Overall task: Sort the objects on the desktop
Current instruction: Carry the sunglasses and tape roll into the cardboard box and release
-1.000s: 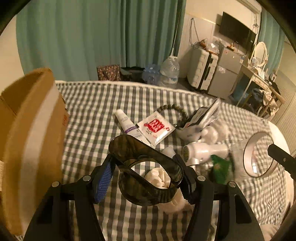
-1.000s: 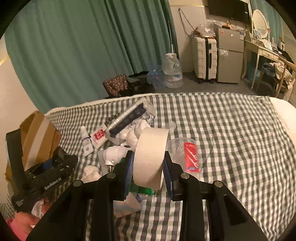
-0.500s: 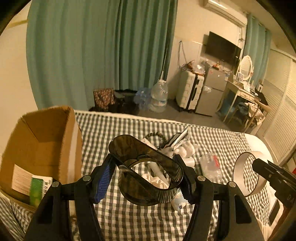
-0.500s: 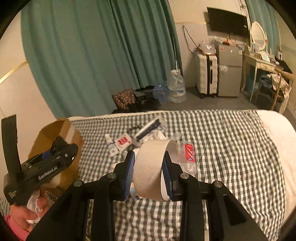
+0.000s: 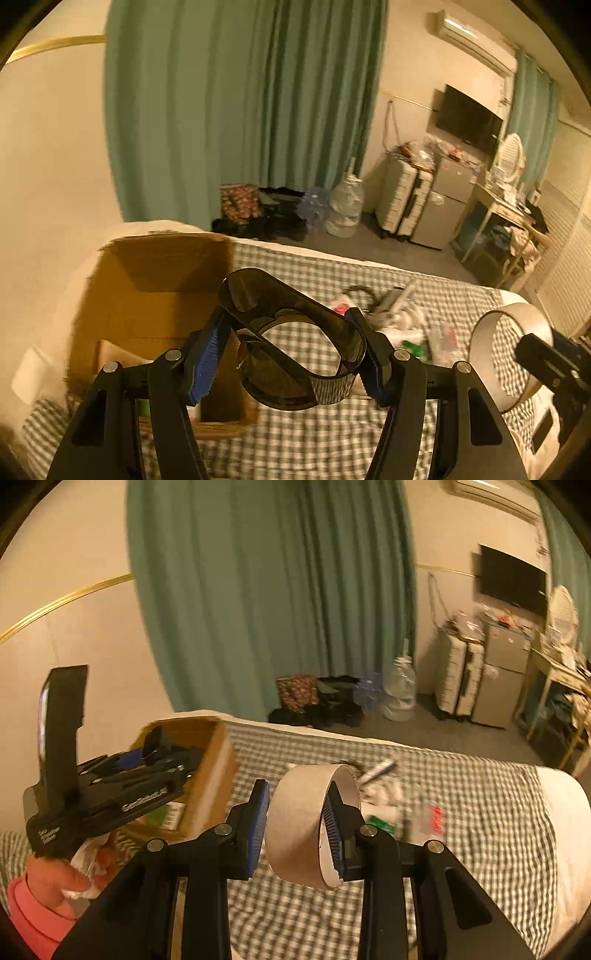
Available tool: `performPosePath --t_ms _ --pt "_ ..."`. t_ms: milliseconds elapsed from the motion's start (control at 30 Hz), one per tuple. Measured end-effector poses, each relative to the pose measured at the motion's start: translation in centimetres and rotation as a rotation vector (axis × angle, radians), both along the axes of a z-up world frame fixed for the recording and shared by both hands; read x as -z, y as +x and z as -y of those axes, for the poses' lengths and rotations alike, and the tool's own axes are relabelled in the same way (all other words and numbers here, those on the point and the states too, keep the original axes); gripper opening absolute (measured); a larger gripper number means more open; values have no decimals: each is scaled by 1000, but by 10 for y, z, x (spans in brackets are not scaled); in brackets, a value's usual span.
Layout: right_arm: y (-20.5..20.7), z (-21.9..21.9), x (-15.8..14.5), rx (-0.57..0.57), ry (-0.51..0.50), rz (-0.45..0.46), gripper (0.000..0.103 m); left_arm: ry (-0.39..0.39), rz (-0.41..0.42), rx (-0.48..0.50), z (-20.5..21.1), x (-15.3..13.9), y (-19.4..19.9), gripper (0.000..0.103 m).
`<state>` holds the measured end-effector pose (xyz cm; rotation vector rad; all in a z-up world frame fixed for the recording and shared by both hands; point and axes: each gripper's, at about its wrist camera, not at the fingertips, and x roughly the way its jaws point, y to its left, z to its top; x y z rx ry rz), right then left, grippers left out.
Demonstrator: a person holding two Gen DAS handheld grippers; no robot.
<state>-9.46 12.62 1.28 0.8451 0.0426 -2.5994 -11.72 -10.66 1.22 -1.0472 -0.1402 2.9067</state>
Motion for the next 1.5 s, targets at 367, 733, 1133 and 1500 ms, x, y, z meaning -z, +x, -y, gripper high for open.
performPosePath --t_ms 367,733,1133,1500 --pt "-5 116 -3 -212 36 15 29 -72 26 -192 108 30 2 65" --pt "-34 193 41 -288 90 116 29 -59 107 -219 143 79 -10 85" --pt "-51 236 61 -307 126 144 30 5 73 -241 166 89 3 99" --pt "-53 232 54 -229 66 134 66 16 112 -252 168 98 3 99"
